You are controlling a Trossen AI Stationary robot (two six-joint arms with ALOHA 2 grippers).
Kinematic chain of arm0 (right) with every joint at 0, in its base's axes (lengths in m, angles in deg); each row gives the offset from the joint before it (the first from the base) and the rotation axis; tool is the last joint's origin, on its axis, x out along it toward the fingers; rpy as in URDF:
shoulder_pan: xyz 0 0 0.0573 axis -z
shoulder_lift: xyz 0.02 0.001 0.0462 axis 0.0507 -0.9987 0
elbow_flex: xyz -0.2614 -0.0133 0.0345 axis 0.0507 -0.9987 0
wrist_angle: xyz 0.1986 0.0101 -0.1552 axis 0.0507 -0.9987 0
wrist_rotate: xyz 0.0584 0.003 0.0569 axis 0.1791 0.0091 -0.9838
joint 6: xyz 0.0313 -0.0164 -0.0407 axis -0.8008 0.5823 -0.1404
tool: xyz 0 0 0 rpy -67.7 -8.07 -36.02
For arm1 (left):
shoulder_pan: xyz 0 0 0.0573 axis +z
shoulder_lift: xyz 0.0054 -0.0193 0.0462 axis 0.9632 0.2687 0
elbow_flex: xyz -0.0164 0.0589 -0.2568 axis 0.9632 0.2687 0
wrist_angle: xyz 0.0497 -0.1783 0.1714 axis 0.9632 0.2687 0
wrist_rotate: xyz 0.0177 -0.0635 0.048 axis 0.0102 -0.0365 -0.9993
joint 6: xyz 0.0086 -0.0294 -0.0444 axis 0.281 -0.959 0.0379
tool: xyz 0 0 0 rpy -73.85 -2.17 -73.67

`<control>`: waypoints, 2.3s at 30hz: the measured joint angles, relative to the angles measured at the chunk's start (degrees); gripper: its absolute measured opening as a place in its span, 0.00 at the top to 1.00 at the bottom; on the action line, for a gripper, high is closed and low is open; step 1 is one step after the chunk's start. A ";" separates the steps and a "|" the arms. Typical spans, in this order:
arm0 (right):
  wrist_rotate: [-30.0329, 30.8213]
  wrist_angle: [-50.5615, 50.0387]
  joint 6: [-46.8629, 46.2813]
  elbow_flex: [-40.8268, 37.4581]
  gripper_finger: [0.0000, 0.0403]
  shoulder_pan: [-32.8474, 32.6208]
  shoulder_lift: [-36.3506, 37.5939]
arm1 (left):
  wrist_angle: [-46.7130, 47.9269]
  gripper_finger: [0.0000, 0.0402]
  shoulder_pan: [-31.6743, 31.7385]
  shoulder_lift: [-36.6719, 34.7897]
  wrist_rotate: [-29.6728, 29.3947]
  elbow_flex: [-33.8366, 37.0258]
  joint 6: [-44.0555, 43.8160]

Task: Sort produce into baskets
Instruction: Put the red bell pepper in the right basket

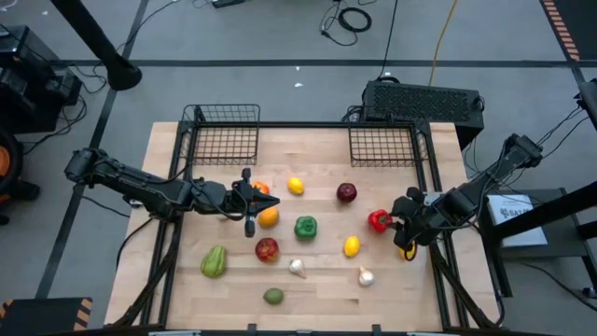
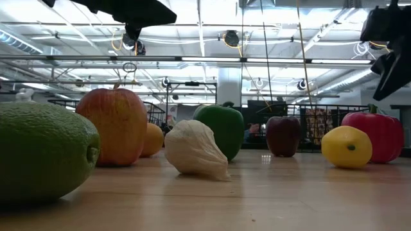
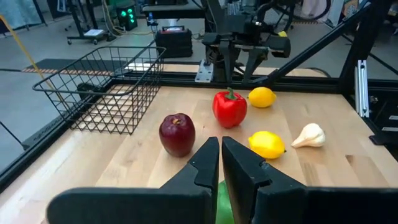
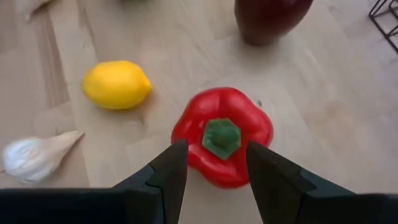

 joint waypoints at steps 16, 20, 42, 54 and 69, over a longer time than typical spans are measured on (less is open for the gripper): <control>0.14 1.70 9.99 0.00 0.61 -1.82 -3.46 | 1.05 0.93 0.00 -0.02 -1.17 0.00 0.04; 3.87 0.66 10.41 -0.02 0.61 -2.12 -5.81 | 1.07 0.93 0.00 -0.02 -1.22 0.00 -0.02; 2.59 0.92 -1.69 -0.02 0.70 -2.12 -11.06 | 0.41 0.93 -0.07 -0.02 -1.20 -0.01 1.42; 5.70 1.47 -3.54 -0.02 0.68 -1.57 -11.06 | 0.35 0.93 1.16 -0.02 -1.20 -0.02 1.46; 7.54 1.66 -2.41 -0.02 0.76 -0.66 -11.06 | 0.35 0.93 1.11 -0.02 -1.20 -0.02 1.42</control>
